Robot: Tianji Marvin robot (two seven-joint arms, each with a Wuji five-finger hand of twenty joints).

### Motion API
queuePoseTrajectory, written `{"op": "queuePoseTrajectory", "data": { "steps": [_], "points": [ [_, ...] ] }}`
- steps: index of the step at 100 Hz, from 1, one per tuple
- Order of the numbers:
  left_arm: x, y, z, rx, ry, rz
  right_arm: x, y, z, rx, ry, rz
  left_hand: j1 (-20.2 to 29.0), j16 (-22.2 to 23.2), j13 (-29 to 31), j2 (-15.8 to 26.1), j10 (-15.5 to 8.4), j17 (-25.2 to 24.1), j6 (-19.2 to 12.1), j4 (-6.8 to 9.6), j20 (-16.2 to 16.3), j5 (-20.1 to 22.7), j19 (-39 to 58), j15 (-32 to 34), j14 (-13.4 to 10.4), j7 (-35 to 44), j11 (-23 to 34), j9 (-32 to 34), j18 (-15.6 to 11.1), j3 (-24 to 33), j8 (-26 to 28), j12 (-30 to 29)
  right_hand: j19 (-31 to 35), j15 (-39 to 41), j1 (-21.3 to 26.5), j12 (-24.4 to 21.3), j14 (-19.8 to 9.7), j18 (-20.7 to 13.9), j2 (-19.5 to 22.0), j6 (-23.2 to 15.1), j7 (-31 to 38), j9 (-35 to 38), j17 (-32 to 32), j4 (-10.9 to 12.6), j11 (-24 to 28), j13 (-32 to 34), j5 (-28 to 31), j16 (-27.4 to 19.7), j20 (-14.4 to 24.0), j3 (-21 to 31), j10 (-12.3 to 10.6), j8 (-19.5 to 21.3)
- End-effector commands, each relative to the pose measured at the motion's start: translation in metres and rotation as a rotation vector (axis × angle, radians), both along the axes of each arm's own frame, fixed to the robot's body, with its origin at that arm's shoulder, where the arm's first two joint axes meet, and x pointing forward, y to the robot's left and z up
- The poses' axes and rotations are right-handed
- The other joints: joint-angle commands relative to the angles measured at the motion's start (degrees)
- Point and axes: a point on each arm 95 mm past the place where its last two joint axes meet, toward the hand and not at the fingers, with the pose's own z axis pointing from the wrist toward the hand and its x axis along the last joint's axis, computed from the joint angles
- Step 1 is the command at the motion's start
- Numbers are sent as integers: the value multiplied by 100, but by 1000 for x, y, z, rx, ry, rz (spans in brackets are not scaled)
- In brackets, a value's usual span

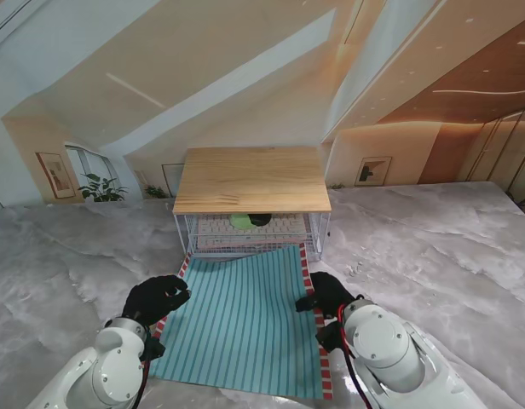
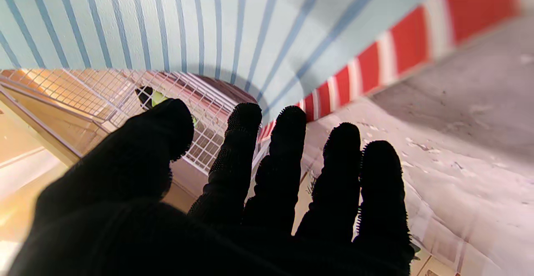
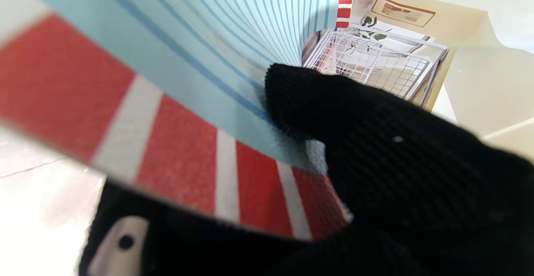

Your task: Unroll the mouse pad and set up the keyboard and mouse from the tabletop organizer

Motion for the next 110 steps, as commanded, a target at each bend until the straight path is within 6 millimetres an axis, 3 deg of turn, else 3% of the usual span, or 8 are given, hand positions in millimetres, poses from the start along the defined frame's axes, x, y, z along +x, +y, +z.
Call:
{"op": "queuePoseTrajectory", "data": {
  "steps": [1, 30, 59, 84, 110],
  "points": [
    [-4, -2, 2, -16, -3, -15, -5, -2, 1, -5, 3, 17, -107, -4, -188, 159, -171, -94, -107, 174, -26, -94, 17, -14, -115, 59, 53, -130, -96, -86, -61, -39, 1764, 262, 335, 311, -1521, -1038, 131, -30, 185, -19, 285, 244, 309, 539, 321, 154, 191, 431, 1247, 52],
    [-9, 4, 12, -48, -59, -1, -9, -24, 4, -46, 15, -7, -99, 4, -175, 149, -162, -76, -104, 172, -25, -73, 51, -3, -102, 75, 62, -112, -83, -81, -67, -36, 1766, 260, 347, 314, -1521, -1036, 139, 0, 184, -16, 285, 246, 306, 539, 320, 159, 187, 417, 1263, 46],
    [-10, 4, 14, -62, -74, 0, -9, -60, 10, -134, 35, -39, -107, 6, -172, 154, -161, -68, -104, 171, -27, -64, 63, -6, -85, 74, 59, -101, -74, -82, -72, -34, 1767, 252, 346, 316, -1511, -1035, 159, 7, 183, -17, 284, 247, 303, 539, 317, 155, 185, 394, 1263, 43],
    [-9, 2, 15, -68, -76, -5, -1, -86, 10, -226, 29, -90, -104, 9, -166, 156, -152, -67, -100, 171, -29, -58, 66, -4, -89, 73, 58, -87, -74, -85, -72, -32, 1767, 253, 340, 318, -1503, -1035, 155, 3, 185, -28, 284, 235, 298, 539, 311, 152, 184, 390, 1257, 42],
    [-7, 2, 17, -71, -83, -14, 16, -101, 4, -266, 6, -159, -100, 10, -171, 160, -158, -62, -102, 171, -29, -52, 70, -4, -81, 76, 56, -88, -76, -92, -70, -29, 1744, 254, 343, 336, -1450, -997, 148, -44, 190, -55, 276, 168, 301, 538, 308, 139, 173, 407, 1219, 63]
  ]
}}
